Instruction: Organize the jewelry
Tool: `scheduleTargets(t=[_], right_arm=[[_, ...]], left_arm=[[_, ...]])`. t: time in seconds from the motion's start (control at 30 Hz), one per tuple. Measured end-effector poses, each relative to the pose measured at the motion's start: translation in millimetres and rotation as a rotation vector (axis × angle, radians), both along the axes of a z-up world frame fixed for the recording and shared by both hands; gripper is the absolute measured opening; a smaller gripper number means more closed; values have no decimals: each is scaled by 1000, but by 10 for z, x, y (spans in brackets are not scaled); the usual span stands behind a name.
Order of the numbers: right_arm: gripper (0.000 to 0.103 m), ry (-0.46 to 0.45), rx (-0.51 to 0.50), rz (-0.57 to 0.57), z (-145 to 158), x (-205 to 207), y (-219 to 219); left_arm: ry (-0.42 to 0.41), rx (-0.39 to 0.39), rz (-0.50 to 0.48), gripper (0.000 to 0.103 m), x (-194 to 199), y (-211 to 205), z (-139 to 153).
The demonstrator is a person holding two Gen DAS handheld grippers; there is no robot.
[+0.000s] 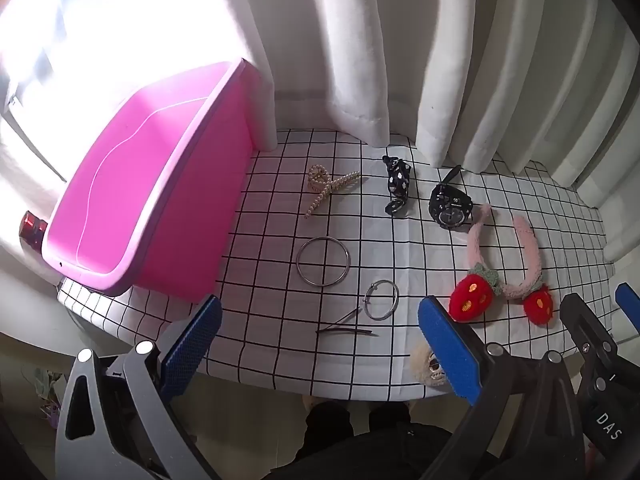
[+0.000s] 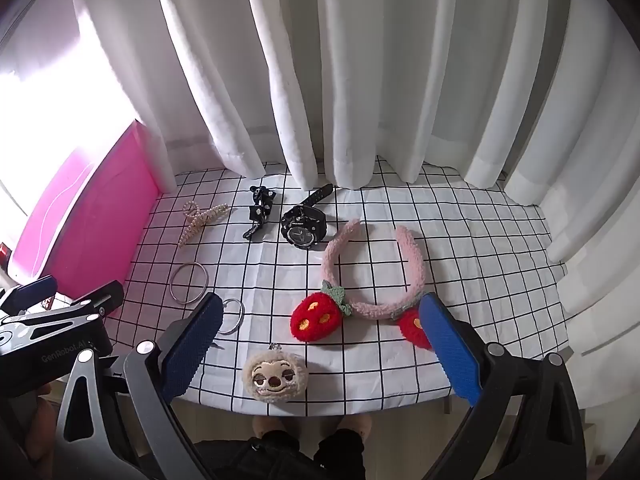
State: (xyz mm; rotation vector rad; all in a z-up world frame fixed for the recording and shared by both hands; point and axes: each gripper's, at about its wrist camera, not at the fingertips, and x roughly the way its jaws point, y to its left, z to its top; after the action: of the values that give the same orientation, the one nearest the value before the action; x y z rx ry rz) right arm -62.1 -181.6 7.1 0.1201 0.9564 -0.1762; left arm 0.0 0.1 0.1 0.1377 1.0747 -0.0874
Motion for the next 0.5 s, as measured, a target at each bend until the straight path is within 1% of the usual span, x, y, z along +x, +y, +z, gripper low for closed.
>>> scheduleTargets(t=[0.5], right_arm=[[94, -1, -2, 0, -4, 0, 6]], left_arm=[[-1, 2, 0, 97, 42, 16, 0]])
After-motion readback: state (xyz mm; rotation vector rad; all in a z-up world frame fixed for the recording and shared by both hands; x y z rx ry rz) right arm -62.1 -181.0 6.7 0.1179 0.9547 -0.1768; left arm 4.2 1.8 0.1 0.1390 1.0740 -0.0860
